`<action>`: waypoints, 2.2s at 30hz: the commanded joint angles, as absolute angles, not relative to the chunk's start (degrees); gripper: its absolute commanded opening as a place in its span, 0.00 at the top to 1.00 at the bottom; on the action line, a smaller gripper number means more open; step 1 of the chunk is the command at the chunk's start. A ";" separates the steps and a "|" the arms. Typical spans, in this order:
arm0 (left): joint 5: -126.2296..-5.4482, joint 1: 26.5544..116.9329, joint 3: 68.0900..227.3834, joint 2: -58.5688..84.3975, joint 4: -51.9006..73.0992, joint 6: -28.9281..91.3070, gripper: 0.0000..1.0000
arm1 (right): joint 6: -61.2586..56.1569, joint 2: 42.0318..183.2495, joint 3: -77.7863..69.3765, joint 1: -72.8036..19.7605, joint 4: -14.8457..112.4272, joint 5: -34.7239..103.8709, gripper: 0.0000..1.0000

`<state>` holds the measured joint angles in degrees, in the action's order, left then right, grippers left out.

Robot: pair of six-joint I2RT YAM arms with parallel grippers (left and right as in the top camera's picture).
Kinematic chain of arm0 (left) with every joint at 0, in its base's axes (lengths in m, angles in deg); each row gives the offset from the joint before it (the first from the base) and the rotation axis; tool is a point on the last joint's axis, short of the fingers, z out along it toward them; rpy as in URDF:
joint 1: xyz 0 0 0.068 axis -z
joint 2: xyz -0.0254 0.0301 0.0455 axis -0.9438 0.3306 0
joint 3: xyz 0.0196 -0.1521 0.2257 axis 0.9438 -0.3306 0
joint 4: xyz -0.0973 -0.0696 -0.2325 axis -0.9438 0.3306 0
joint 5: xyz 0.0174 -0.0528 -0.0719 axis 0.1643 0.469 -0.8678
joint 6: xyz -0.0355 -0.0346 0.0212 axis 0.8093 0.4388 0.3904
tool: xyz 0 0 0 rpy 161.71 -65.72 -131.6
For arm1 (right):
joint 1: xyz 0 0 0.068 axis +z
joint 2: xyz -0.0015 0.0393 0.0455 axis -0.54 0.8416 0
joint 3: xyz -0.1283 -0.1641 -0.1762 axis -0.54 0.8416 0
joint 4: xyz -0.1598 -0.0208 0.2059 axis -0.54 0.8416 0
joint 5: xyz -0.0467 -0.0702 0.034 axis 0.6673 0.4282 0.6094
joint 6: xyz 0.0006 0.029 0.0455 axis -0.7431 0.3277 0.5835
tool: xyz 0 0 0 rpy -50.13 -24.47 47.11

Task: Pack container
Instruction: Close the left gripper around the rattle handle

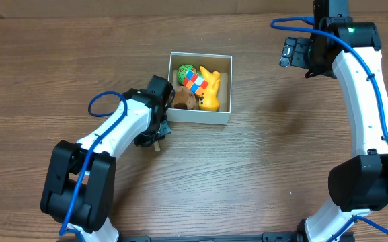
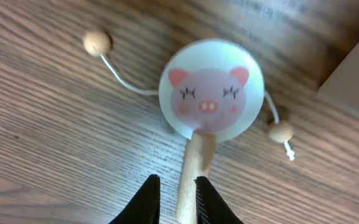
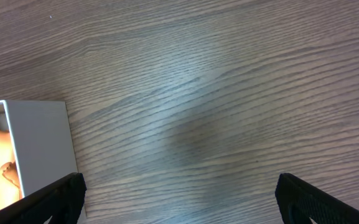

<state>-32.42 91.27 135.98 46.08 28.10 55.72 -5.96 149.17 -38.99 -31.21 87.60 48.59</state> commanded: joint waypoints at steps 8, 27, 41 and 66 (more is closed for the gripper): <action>-34.12 91.97 137.42 46.58 28.64 54.02 0.62 | -5.55 148.02 -40.10 -31.54 87.42 49.01 0.00; -35.09 92.10 137.33 46.58 29.32 53.60 0.96 | -5.55 148.02 -40.10 -31.54 87.42 49.01 0.00; -35.59 93.28 136.02 46.93 30.26 52.58 0.42 | -5.55 148.02 -40.10 -31.54 87.42 49.01 0.00; -34.08 94.14 129.88 46.93 22.04 52.58 0.51 | -5.55 148.02 -40.10 -31.54 87.42 49.01 0.00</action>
<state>-35.35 93.98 131.15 46.21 22.85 53.04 -5.96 149.17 -38.99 -31.21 87.55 48.59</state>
